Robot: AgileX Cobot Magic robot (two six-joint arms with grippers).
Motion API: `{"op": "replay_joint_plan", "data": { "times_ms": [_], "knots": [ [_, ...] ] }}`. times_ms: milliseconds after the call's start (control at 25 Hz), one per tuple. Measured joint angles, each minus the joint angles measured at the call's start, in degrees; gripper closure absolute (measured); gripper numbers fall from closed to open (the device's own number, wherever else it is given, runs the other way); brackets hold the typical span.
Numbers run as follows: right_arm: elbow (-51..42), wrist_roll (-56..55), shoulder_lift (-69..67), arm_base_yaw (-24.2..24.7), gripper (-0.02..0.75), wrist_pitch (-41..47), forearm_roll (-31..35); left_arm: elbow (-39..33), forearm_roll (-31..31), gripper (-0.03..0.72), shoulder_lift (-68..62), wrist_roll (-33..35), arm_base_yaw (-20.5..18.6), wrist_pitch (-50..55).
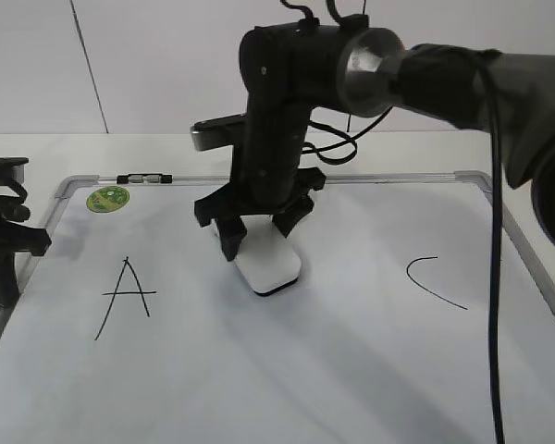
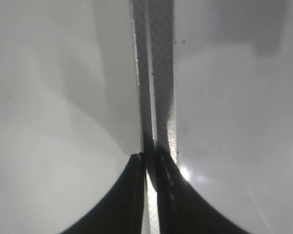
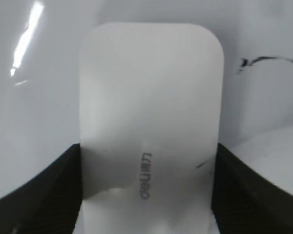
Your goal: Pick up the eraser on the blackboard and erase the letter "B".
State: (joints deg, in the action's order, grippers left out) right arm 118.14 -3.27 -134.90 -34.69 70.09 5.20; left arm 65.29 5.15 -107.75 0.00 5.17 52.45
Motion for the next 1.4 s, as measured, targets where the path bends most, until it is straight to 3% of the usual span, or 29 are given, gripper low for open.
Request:
{"op": "replay_joint_plan", "data": {
  "times_ms": [200,520,680,1040,1240,1400],
  "knots": [
    [0.0,0.0,-0.02,-3.92,0.184,-0.13,0.14,0.0,-0.03,0.653,0.0,0.0,-0.11,0.29],
    [0.44,-0.47,-0.25,-3.06,0.184,-0.03,-1.13,0.0,-0.13,0.653,0.0,0.0,-0.17,0.55],
    [0.44,-1.16,-0.25,-0.41,0.184,0.07,-0.27,0.0,0.06,0.653,0.0,0.0,-0.17,0.55],
    [0.66,-2.29,-0.25,13.11,0.185,-0.04,-0.56,0.0,0.11,0.653,0.0,0.0,-0.17,0.55],
    [0.66,-2.53,-0.25,14.42,0.185,-0.14,-0.56,0.0,0.2,0.653,0.0,0.0,-0.17,0.55],
    [0.66,-2.53,-0.25,12.79,0.185,-0.14,-0.49,0.0,0.2,0.653,0.0,0.0,-0.17,0.74]
  ]
}}
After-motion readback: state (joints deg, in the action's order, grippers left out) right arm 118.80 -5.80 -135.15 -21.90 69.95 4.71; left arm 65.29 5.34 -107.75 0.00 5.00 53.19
